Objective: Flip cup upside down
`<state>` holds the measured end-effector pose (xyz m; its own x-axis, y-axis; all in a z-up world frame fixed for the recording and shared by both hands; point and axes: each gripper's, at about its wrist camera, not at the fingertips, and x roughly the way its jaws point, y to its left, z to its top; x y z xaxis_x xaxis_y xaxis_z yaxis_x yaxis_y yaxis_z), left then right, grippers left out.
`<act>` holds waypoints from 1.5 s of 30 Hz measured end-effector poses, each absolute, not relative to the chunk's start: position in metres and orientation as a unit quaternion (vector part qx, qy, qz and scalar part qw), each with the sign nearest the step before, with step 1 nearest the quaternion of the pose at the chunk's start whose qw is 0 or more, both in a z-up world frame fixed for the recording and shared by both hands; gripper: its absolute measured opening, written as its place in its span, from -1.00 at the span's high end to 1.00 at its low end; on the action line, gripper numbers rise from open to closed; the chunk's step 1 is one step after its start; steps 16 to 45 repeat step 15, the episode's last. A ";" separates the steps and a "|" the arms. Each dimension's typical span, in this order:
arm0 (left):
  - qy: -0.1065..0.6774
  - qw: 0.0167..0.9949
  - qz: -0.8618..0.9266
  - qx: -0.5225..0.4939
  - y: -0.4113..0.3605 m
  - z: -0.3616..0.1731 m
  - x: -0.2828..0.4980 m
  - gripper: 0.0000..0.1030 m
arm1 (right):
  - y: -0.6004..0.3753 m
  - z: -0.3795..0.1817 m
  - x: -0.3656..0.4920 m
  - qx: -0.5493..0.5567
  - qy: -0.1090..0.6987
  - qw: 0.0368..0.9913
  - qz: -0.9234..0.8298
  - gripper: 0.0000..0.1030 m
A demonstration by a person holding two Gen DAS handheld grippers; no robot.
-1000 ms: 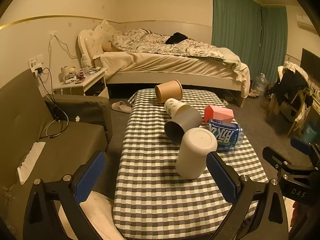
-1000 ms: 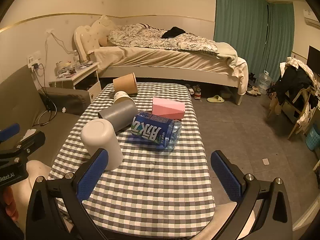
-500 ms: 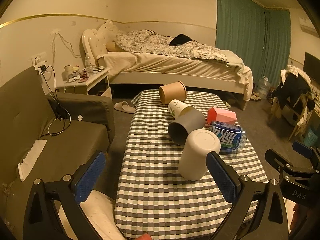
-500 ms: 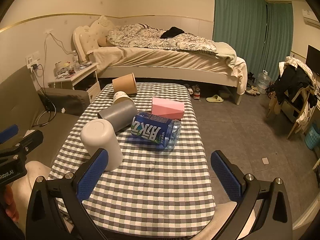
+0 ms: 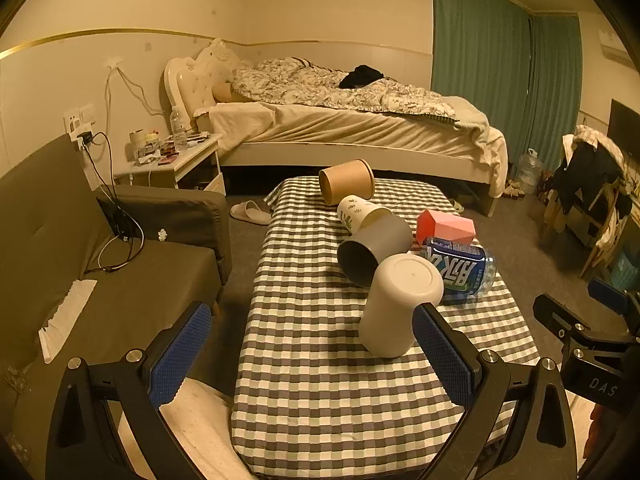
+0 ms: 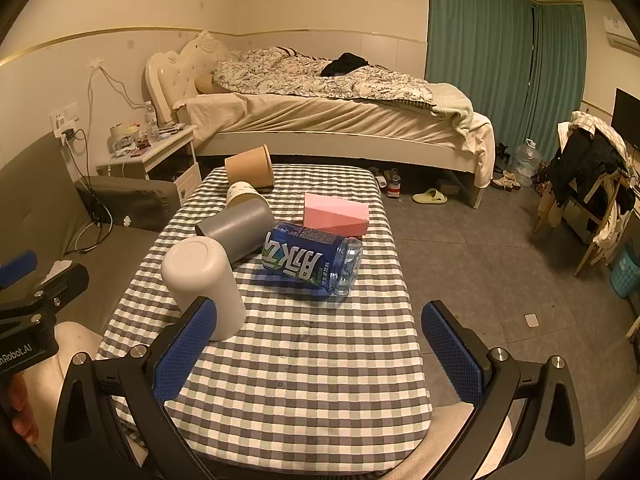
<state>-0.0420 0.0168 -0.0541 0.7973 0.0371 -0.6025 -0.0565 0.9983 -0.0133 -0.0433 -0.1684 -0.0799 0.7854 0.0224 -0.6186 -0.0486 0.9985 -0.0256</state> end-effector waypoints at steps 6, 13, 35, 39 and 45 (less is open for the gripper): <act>0.318 0.948 0.024 -0.016 0.016 -0.054 -0.042 -1.00 | -0.169 -0.080 -0.044 -0.020 0.328 0.944 0.018 -0.99; 0.314 0.949 0.017 -0.016 0.015 -0.055 -0.044 -1.00 | -0.169 -0.080 -0.044 -0.020 0.328 0.944 0.019 -0.99; 0.312 0.950 0.017 -0.013 0.013 -0.056 -0.045 -1.00 | -0.169 -0.080 -0.044 -0.019 0.328 0.944 0.018 -0.99; 0.312 0.950 0.017 -0.013 0.013 -0.056 -0.045 -1.00 | -0.169 -0.080 -0.044 -0.019 0.328 0.944 0.018 -0.99; 0.312 0.950 0.017 -0.013 0.013 -0.056 -0.045 -1.00 | -0.169 -0.080 -0.044 -0.019 0.328 0.944 0.018 -0.99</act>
